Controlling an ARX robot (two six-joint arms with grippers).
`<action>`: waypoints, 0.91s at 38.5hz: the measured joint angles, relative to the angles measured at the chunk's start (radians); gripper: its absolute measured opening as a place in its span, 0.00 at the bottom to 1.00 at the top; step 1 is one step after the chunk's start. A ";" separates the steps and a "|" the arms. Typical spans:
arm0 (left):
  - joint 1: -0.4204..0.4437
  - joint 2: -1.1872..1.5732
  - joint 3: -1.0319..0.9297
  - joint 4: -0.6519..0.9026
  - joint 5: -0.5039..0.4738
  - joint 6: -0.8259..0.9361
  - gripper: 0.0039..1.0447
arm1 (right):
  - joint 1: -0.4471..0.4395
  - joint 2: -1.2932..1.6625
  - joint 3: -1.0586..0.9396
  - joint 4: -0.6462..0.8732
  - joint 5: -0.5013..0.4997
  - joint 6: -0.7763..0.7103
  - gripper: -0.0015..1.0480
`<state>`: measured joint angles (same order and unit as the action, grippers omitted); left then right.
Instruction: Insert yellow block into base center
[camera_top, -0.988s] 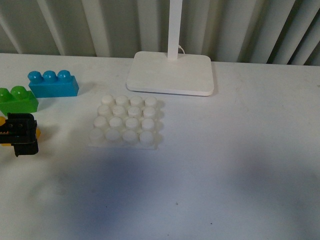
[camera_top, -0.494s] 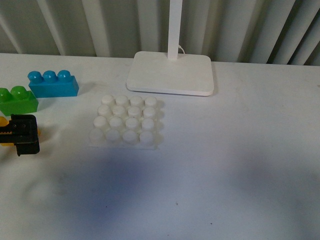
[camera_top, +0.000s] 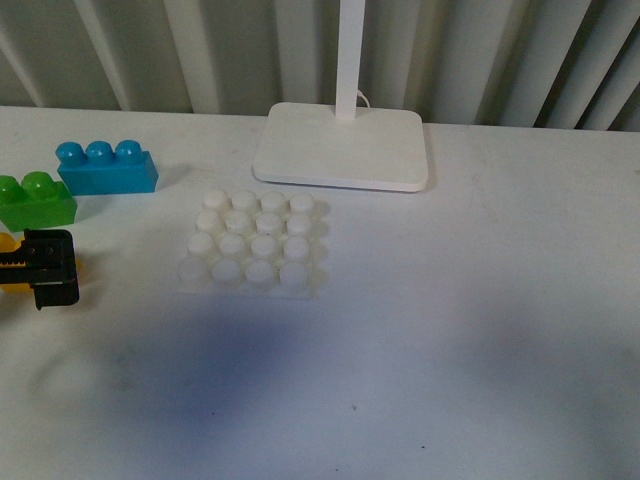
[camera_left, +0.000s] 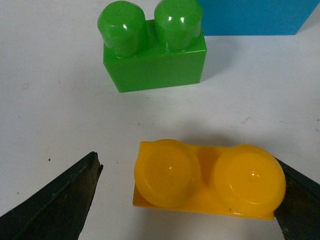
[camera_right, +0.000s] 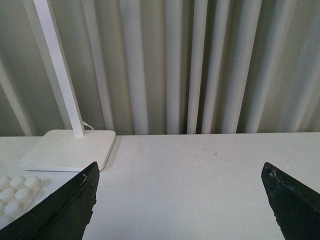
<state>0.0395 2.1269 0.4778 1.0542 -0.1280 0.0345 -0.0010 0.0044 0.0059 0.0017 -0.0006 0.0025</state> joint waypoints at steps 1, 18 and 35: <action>0.000 0.000 0.000 0.000 -0.002 0.000 0.94 | 0.000 0.000 0.000 0.000 0.000 0.000 0.91; -0.017 0.000 0.000 -0.010 -0.011 -0.010 0.63 | 0.000 0.000 0.000 0.000 0.000 0.000 0.91; -0.165 -0.221 -0.046 -0.124 -0.072 -0.114 0.63 | 0.000 0.000 0.000 0.000 0.000 0.000 0.91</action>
<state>-0.1253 1.9060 0.4320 0.9298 -0.1997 -0.0792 -0.0010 0.0044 0.0059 0.0017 -0.0006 0.0025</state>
